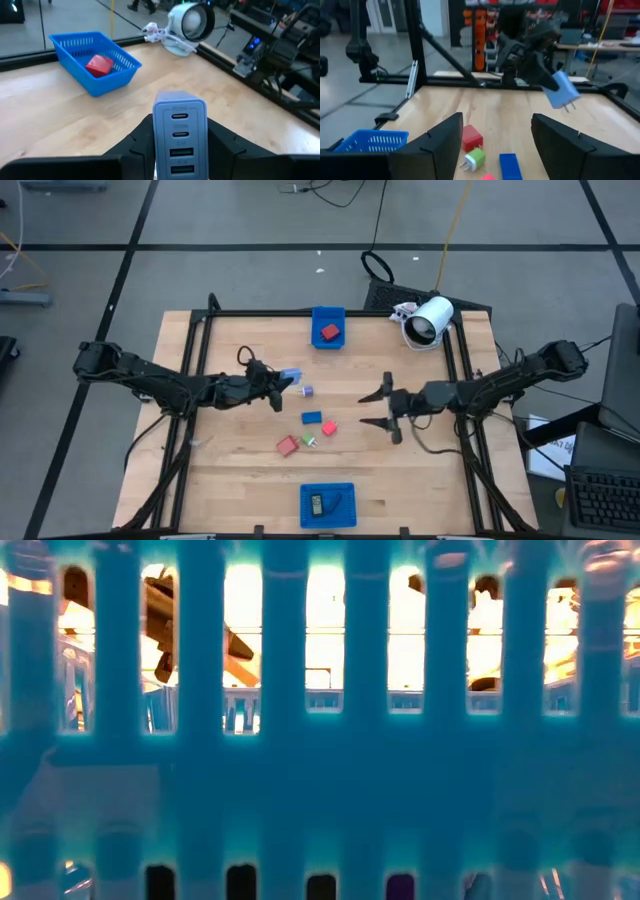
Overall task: Pick & Place Office items
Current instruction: Put the blue charger adapter into the top blue bin
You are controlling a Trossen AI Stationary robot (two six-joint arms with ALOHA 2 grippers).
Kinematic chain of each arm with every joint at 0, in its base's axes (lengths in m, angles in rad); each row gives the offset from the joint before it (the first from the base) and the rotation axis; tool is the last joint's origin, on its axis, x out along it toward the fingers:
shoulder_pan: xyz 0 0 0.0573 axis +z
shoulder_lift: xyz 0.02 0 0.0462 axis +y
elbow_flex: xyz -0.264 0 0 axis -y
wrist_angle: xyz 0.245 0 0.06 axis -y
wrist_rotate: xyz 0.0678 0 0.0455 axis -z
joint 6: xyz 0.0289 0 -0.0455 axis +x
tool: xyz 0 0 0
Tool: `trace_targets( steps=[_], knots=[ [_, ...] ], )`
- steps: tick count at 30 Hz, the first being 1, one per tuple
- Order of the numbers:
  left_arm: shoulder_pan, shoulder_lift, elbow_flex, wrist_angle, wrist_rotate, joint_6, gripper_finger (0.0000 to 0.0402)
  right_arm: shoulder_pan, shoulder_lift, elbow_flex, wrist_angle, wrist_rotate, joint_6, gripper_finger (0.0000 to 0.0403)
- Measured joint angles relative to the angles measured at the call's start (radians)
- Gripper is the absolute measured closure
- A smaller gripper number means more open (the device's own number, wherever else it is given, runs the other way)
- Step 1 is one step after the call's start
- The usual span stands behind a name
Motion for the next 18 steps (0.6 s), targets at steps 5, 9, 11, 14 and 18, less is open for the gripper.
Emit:
trace_targets(
  steps=[5,9,11,14,18],
  knots=[
    [0.000,0.022,-0.018,0.056,-0.007,-0.014,0.0282,-0.018,-0.059,-0.143,0.241,0.004,0.028,0.0187],
    [0.019,0.045,-0.002,0.083,-0.008,0.002,0.0282,-0.037,-0.064,-0.207,0.359,0.006,0.064,0.0188],
    [0.049,0.059,0.028,0.050,-0.010,0.014,0.0282,-0.046,-0.064,-0.211,0.363,0.008,0.079,0.0188],
    [0.113,0.090,0.098,-0.043,-0.009,0.044,0.0282,-0.060,-0.063,-0.211,0.355,0.009,0.094,0.0188],
    [0.216,0.174,0.212,-0.158,-0.003,0.088,0.0282,-0.069,-0.061,-0.212,0.352,0.010,0.095,0.0188]
  ],
)
